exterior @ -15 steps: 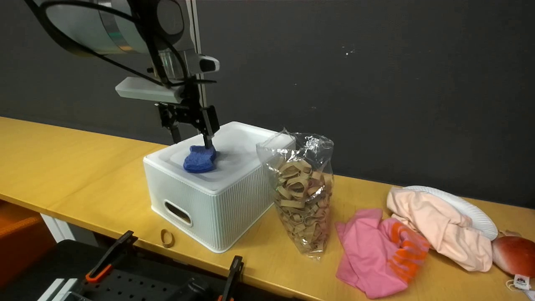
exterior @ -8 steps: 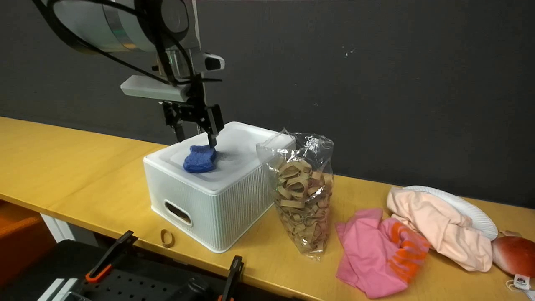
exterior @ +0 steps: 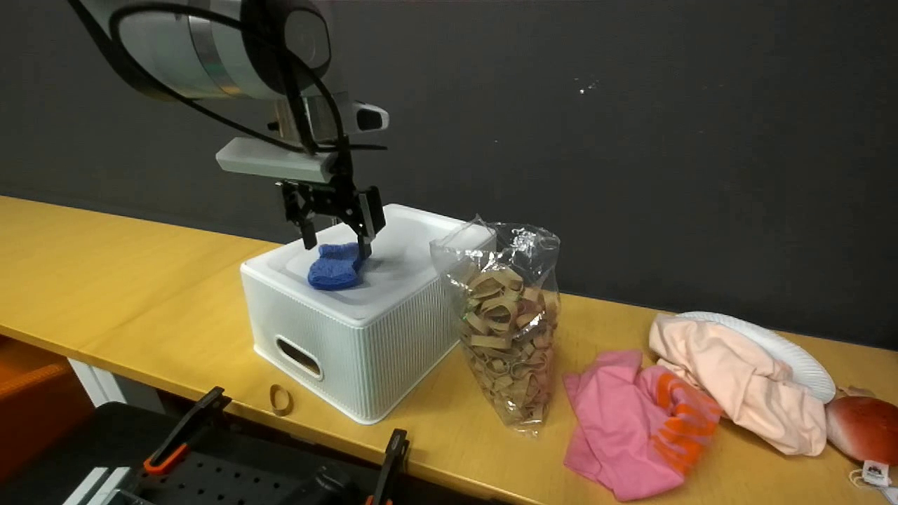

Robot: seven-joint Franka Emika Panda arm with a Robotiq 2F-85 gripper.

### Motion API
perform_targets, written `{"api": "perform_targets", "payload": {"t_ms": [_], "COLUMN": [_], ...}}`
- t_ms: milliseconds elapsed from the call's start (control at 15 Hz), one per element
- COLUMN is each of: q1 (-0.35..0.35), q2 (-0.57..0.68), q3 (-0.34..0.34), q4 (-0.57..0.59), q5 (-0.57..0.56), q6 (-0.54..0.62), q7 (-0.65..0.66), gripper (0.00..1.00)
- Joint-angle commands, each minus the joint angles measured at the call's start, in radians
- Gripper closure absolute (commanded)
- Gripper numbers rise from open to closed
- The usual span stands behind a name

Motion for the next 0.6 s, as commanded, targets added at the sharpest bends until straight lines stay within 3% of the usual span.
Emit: {"api": "perform_targets", "payload": {"t_ms": [0,467,533], "q1": [0.004,0.006,0.006], "q2": [0.031,0.053,0.053], "q3": [0.001,0.001,0.001], "q4": [0.015,0.009,0.008], "q5": [0.011,0.006,0.006], "q6": [-0.003,0.006,0.007], "q7": [-0.029,-0.036,-0.036], "gripper": [0.00,0.00,0.05]}}
